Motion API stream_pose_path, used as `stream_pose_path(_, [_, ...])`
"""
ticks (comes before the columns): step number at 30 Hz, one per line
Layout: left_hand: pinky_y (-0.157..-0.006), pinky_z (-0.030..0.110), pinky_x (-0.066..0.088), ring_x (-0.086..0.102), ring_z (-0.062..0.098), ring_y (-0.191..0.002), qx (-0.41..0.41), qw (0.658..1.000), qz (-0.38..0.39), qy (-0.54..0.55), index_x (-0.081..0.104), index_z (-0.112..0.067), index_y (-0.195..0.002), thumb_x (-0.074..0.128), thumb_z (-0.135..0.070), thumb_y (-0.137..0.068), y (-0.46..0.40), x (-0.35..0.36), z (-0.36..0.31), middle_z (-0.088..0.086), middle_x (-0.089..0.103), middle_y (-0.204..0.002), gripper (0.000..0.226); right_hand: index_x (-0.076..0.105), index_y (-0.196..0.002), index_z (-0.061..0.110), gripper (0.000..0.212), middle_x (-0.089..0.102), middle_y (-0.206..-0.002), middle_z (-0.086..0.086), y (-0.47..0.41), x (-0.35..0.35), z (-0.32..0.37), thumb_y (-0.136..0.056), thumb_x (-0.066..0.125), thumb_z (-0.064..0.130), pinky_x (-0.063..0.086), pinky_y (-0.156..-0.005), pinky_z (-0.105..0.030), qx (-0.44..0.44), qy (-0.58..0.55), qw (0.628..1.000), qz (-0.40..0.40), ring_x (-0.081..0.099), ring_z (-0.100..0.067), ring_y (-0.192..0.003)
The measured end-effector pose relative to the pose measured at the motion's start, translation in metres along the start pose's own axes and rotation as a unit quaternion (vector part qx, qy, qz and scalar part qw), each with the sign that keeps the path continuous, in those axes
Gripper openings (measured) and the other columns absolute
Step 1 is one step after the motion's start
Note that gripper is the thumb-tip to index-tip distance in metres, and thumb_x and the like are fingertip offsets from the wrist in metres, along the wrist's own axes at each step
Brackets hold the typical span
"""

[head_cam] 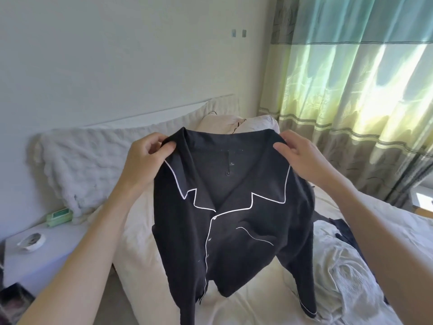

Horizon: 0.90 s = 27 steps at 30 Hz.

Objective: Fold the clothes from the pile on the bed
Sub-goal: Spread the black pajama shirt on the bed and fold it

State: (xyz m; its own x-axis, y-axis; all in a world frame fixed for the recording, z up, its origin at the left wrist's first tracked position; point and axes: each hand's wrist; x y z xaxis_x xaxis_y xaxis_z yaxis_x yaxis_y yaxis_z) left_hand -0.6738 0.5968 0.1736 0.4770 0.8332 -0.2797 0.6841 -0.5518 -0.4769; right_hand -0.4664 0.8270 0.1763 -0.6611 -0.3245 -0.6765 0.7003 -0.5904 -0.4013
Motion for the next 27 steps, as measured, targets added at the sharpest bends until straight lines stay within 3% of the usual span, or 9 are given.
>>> stream_pose_path(2, [-0.065,0.021,0.044,0.058,0.004,-0.064,-0.046,0.998,0.029,0.028,0.066,-0.026,-0.073,0.06,-0.018,-0.088,0.011,-0.003,-0.003,-0.009,0.063,-0.065,0.019,0.054,-0.095,0.009,0.016,0.061,-0.096,-0.021,0.008,0.003,0.0,-0.097,0.049,0.024,0.045,-0.086,-0.044,0.021,-0.041,0.999,0.016,0.056,-0.038,-0.094])
stream_pose_path(5, [-0.071,0.027,0.045,0.061,0.006,-0.07,-0.079,0.993,0.075,0.054,0.067,-0.027,-0.076,0.057,-0.017,-0.091,0.03,-0.013,-0.008,-0.006,0.066,-0.073,0.02,0.056,-0.099,0.008,0.015,0.061,-0.107,-0.028,0.025,0.004,0.005,-0.097,0.05,0.022,0.042,-0.098,-0.056,0.071,-0.16,0.984,0.032,0.056,-0.045,-0.104])
stream_pose_path(10, [-0.073,0.028,0.046,0.062,0.015,-0.074,0.01,0.994,0.063,-0.089,0.061,-0.03,-0.084,0.056,-0.023,-0.093,0.057,-0.024,-0.017,0.0,0.068,-0.079,0.012,0.061,-0.095,0.012,0.01,0.067,-0.098,-0.017,0.053,0.006,0.023,-0.096,0.051,0.016,0.046,-0.098,-0.048,0.1,-0.285,0.953,0.02,0.062,-0.023,-0.089])
stream_pose_path(13, [-0.07,0.036,0.046,0.06,0.029,-0.073,0.026,0.992,0.036,-0.116,0.062,-0.028,-0.086,0.058,-0.024,-0.092,0.081,-0.031,-0.019,0.012,0.066,-0.076,0.008,0.058,-0.087,0.014,0.011,0.062,-0.089,-0.023,0.075,0.01,0.034,-0.095,0.052,0.016,0.048,-0.086,-0.043,0.075,-0.215,0.973,-0.028,0.055,-0.02,-0.082])
stream_pose_path(17, [-0.064,0.012,0.045,0.064,0.005,-0.072,0.019,0.998,-0.018,-0.056,0.063,-0.038,-0.086,0.059,-0.026,-0.091,0.143,-0.048,-0.014,-0.011,0.069,-0.075,0.014,0.053,-0.076,0.026,0.021,0.053,-0.066,0.012,0.133,0.026,0.051,-0.094,0.052,0.015,0.04,-0.07,-0.026,0.03,-0.173,0.978,-0.11,0.048,-0.008,-0.069])
stream_pose_path(20, [-0.067,0.014,0.044,0.063,0.003,-0.075,0.012,0.998,-0.042,-0.053,0.063,-0.043,-0.08,0.062,-0.027,-0.089,0.181,-0.059,-0.011,-0.015,0.068,-0.075,0.018,0.052,-0.074,0.027,0.024,0.052,-0.063,0.019,0.183,0.032,0.066,-0.094,0.051,0.012,0.037,-0.064,-0.014,0.011,-0.146,0.982,-0.12,0.045,0.002,-0.063])
stream_pose_path(21, [-0.067,0.014,0.043,0.062,0.003,-0.075,0.021,0.997,-0.05,-0.058,0.063,-0.044,-0.078,0.063,-0.028,-0.088,0.188,-0.062,-0.014,-0.014,0.067,-0.074,0.019,0.051,-0.075,0.028,0.025,0.053,-0.065,0.019,0.196,0.031,0.071,-0.094,0.051,0.013,0.037,-0.065,-0.014,0.004,-0.127,0.984,-0.126,0.047,0.001,-0.065])
stream_pose_path(25, [-0.06,0.007,0.038,0.055,0.005,-0.066,0.102,0.988,-0.081,-0.079,0.064,-0.037,-0.083,0.065,-0.028,-0.086,0.199,-0.075,-0.042,-0.007,0.062,-0.067,0.01,0.056,-0.089,0.019,0.009,0.059,-0.076,-0.002,0.224,0.01,0.097,-0.095,0.05,0.019,0.044,-0.068,-0.036,-0.018,-0.068,0.985,-0.159,0.052,-0.018,-0.072])
stream_pose_path(27, [-0.058,0.006,0.036,0.052,0.005,-0.062,0.132,0.983,-0.094,-0.088,0.063,-0.033,-0.084,0.066,-0.031,-0.085,0.199,-0.081,-0.058,-0.007,0.057,-0.062,0.003,0.056,-0.09,0.016,0.011,0.059,-0.075,-0.005,0.227,-0.004,0.108,-0.095,0.049,0.023,0.045,-0.066,-0.038,-0.033,-0.039,0.982,-0.18,0.052,-0.017,-0.069])
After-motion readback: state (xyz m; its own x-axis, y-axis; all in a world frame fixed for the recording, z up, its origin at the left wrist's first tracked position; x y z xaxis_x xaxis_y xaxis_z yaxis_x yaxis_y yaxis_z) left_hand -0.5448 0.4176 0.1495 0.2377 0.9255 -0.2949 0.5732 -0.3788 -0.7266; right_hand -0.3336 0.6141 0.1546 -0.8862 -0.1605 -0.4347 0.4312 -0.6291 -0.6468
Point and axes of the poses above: each hand's wrist, its own y-axis away from the middle knuckle, its own x-axis out of the palm, z = x × y
